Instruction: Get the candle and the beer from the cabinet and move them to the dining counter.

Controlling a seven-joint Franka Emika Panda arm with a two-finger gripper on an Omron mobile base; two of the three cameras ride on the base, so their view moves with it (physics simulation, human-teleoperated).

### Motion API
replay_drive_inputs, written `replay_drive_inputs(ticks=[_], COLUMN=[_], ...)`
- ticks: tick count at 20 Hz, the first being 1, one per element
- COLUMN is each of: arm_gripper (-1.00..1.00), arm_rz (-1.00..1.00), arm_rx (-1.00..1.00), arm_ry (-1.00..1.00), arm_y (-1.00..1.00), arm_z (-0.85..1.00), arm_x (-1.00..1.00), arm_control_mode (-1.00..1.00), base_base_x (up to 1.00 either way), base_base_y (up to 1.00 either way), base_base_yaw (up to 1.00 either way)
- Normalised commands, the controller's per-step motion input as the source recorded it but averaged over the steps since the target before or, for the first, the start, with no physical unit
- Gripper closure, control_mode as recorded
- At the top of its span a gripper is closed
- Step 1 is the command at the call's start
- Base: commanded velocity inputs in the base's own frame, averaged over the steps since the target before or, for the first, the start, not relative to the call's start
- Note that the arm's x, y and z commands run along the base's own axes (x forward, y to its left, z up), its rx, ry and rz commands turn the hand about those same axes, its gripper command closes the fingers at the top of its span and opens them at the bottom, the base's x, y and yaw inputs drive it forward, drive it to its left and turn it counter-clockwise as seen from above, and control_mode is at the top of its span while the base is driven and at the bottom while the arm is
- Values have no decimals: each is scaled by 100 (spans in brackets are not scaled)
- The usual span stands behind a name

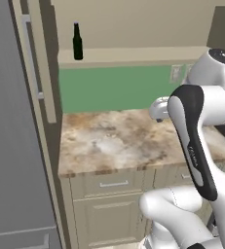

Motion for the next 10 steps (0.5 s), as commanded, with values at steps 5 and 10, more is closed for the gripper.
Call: replay_drive_inputs(ticks=[5, 10], arm_gripper=[-100, -100], arm_rz=[0, 0], arm_rx=[0, 0], arm_ry=[0, 0], arm_y=[0, 0], arm_z=[0, 0], arm_x=[0, 0], arm_control_mode=[100, 100], base_base_x=[47, 33], base_base_y=[1, 3], base_base_yaw=[9, 5])
